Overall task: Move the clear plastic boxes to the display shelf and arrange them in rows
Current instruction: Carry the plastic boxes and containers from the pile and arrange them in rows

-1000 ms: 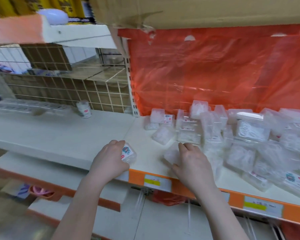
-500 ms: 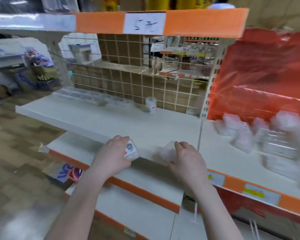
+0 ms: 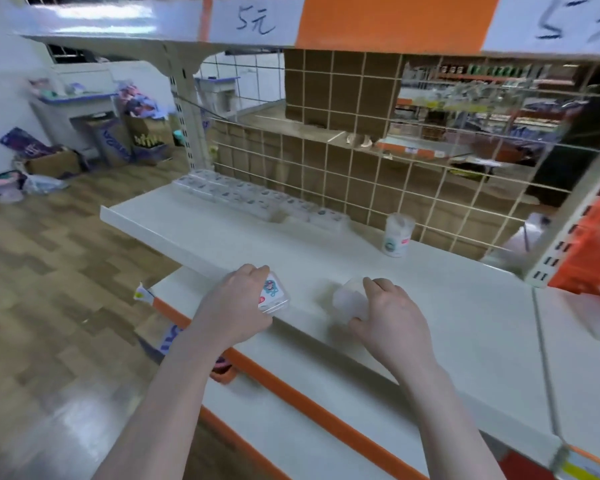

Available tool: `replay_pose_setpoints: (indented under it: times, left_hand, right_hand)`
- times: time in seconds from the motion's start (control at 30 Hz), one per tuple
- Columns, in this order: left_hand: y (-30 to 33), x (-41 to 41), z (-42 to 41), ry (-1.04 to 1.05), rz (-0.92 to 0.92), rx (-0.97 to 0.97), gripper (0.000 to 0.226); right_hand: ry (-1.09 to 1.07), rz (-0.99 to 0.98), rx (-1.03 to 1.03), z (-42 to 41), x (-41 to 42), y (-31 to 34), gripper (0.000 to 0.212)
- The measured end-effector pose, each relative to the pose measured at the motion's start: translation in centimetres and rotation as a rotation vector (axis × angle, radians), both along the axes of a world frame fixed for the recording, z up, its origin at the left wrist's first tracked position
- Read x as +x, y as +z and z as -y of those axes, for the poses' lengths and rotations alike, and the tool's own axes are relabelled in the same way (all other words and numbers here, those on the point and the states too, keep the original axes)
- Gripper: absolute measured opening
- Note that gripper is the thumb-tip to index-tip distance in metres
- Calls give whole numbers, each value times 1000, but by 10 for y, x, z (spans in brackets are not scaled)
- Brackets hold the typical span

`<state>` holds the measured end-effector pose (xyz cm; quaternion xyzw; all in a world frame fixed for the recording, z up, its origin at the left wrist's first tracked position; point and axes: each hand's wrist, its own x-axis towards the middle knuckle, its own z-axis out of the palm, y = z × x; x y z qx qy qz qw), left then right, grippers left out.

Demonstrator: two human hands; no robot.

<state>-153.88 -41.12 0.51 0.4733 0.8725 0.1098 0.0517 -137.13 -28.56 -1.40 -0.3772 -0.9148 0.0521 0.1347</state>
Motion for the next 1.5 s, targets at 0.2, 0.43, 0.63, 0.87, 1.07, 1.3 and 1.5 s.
replay_pose_setpoints:
  times: [0.2, 0.43, 0.63, 0.87, 1.07, 1.3, 1.5]
  left_hand:
    - [8, -78, -31, 2, 0, -25, 73]
    - [6, -150, -59, -31, 58, -70, 75]
    - [-10, -214, -77, -151, 91, -94, 72]
    - [-21, -295, -92, -339, 43, -147, 73]
    - [-32, -325, -98, -469, 62, -207, 73]
    - [-36, -333, -98, -518, 108, -190, 63]
    - [-36, -331, -97, -482, 135, -139, 60]
  right_hand:
    - [28, 17, -58, -32, -81, 2, 38]
    - [32, 91, -63, -55, -150, 3, 45]
    - [-70, 124, -117, -57, -206, -3, 33]
    - [-239, 141, -143, -41, -266, -16, 40]
    - [-355, 134, -179, -26, -283, -17, 50]
    - [-440, 192, -257, -35, -301, -10, 56]
    - [-448, 240, -266, -41, -306, -9, 45]
